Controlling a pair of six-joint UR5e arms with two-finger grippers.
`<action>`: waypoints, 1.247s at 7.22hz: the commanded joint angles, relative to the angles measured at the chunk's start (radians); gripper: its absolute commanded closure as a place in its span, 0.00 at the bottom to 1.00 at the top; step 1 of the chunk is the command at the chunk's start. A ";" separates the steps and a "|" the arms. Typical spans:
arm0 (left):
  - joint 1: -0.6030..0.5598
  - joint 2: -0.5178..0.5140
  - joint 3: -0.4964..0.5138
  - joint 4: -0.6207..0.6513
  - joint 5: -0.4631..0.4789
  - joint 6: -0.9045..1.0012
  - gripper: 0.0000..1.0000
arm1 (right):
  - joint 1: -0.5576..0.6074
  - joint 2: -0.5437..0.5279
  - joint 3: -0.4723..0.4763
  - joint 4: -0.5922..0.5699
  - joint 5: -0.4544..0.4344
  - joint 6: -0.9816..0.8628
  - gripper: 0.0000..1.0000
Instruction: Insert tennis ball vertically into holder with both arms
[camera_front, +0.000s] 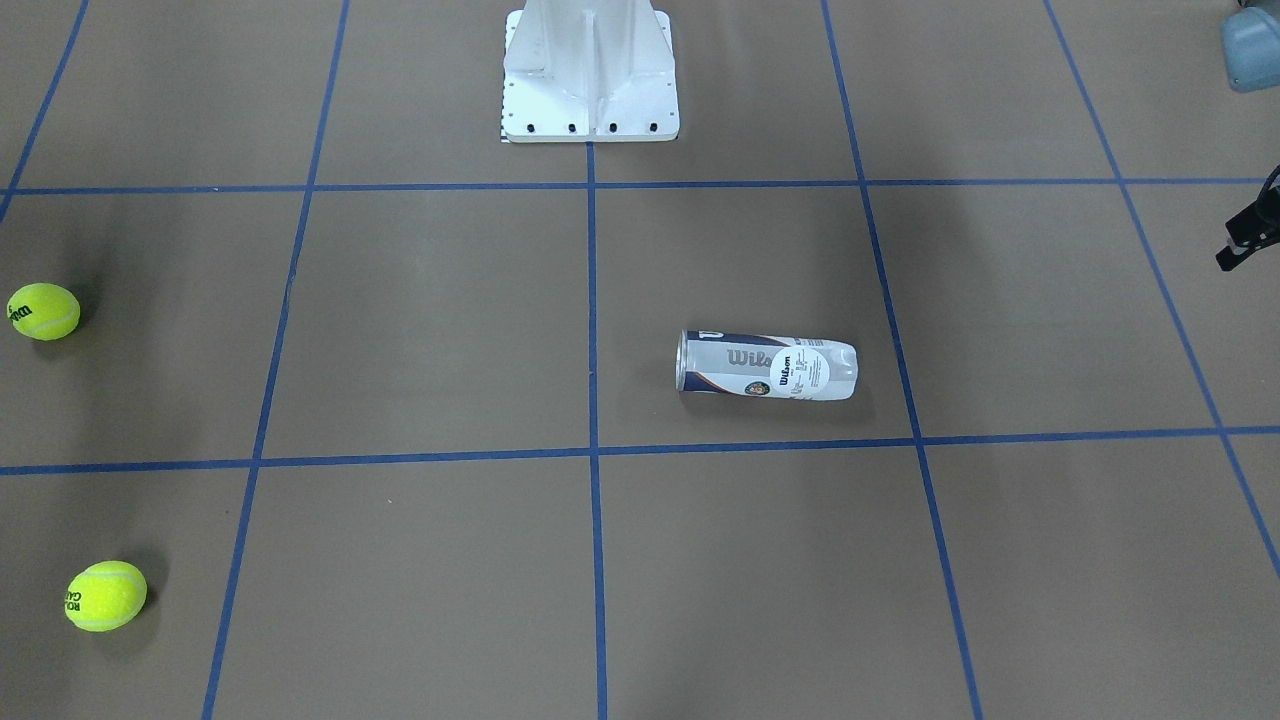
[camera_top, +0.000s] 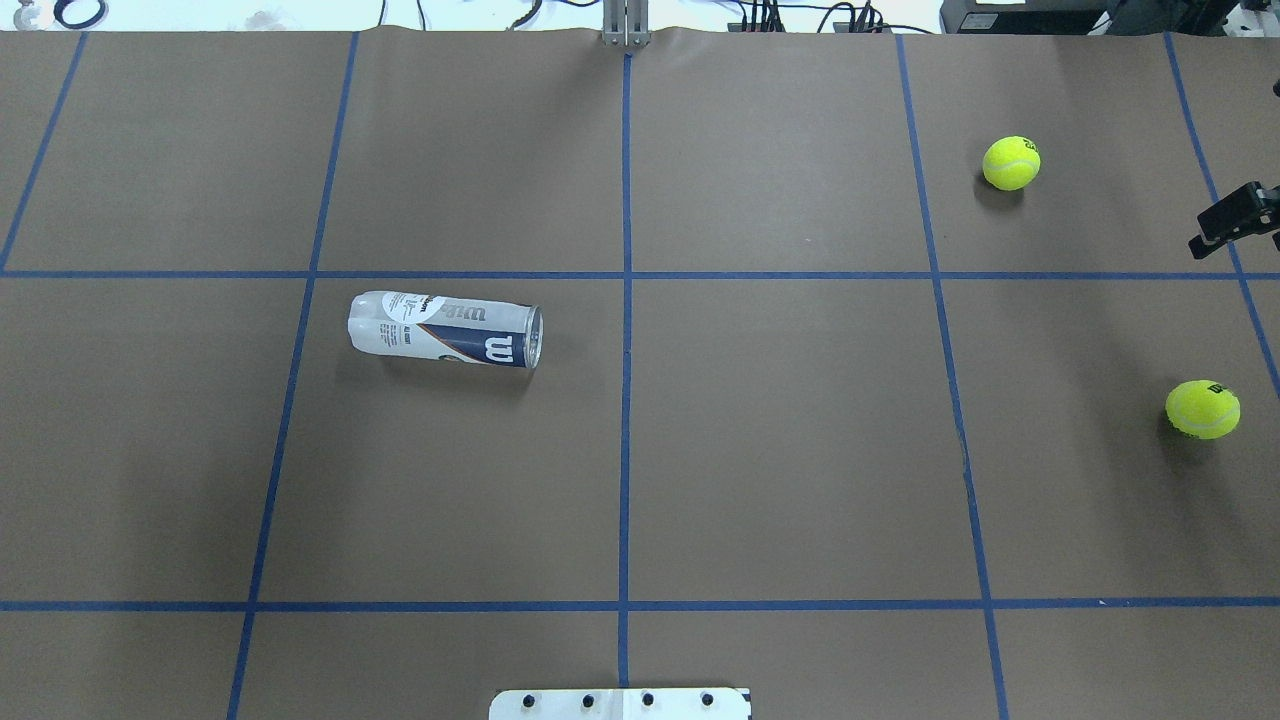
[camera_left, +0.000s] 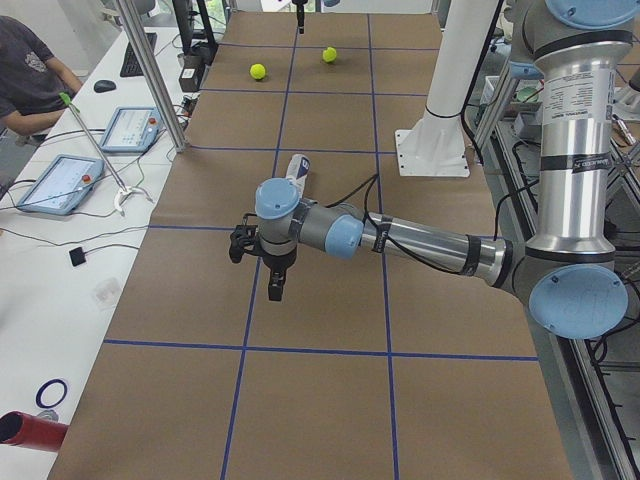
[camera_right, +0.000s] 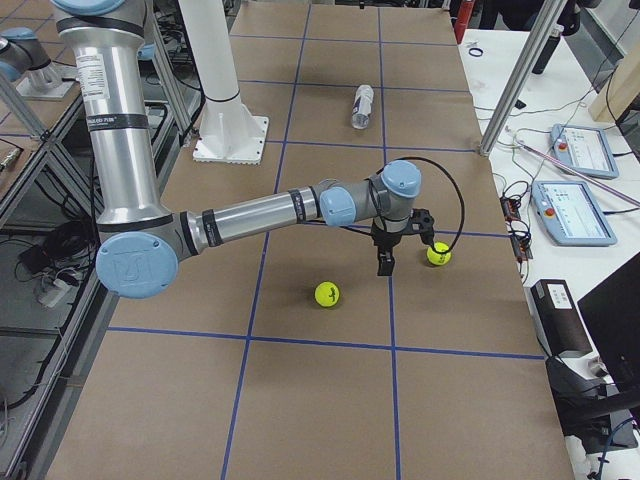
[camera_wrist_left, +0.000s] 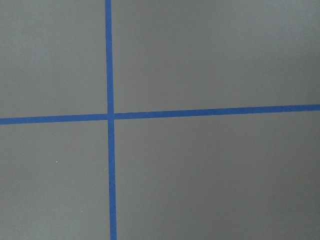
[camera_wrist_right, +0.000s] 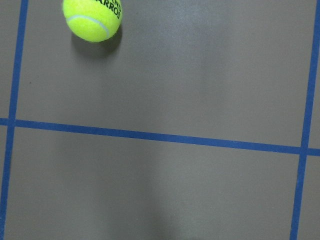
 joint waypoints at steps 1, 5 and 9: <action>0.005 -0.026 -0.016 -0.005 -0.033 0.000 0.01 | 0.007 -0.024 0.013 0.001 -0.001 0.000 0.01; 0.193 -0.263 -0.062 -0.016 -0.029 -0.021 0.01 | 0.012 -0.027 0.007 -0.001 -0.001 -0.001 0.01; 0.451 -0.495 -0.025 -0.012 0.144 -0.037 0.00 | 0.012 -0.031 0.011 0.001 -0.001 0.000 0.01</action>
